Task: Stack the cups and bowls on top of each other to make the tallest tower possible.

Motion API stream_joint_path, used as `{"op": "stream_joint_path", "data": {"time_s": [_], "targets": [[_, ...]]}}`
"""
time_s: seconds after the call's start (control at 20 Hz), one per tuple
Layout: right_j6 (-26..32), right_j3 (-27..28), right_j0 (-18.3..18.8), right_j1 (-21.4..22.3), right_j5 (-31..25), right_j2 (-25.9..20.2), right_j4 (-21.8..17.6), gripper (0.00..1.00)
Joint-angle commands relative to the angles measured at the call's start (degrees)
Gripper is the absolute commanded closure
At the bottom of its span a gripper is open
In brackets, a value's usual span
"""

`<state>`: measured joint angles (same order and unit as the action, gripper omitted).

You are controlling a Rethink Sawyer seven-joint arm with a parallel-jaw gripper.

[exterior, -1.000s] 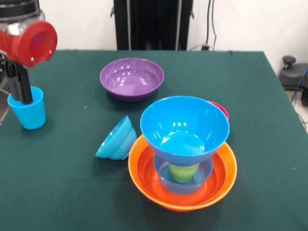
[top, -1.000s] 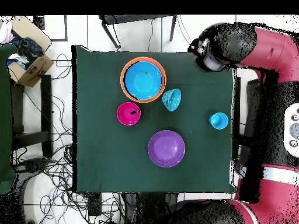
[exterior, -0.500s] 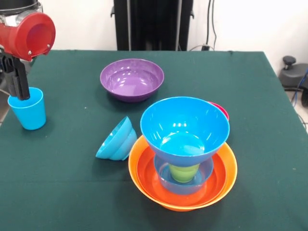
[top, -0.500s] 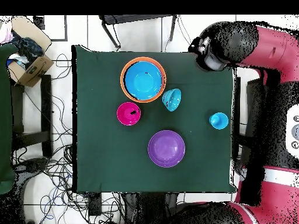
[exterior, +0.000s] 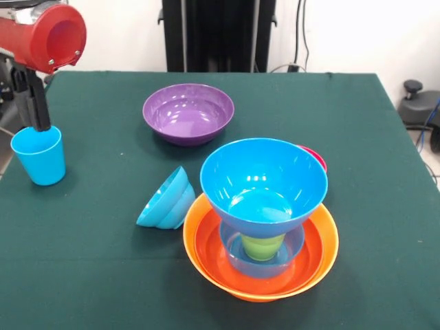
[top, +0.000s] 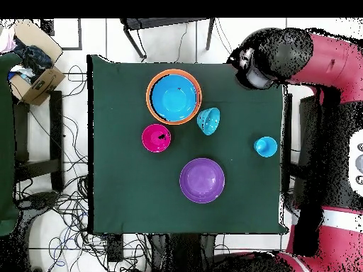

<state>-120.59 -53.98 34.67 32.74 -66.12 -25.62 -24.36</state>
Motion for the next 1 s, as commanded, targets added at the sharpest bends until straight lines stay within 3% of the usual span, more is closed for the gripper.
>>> {"op": "stream_joint_path", "data": {"time_s": [0.05, 0.35, 1.0], "targets": [[8.79, -12.04, 0.44, 0.55, 4.74, 1.03, -1.71, 1.00], [7.95, -15.45, 1.09, 1.22, 8.36, 0.88, -2.07, 1.00], [6.64, -15.01, 0.69, 2.44, 5.36, 0.74, -0.46, 1.00]]}}
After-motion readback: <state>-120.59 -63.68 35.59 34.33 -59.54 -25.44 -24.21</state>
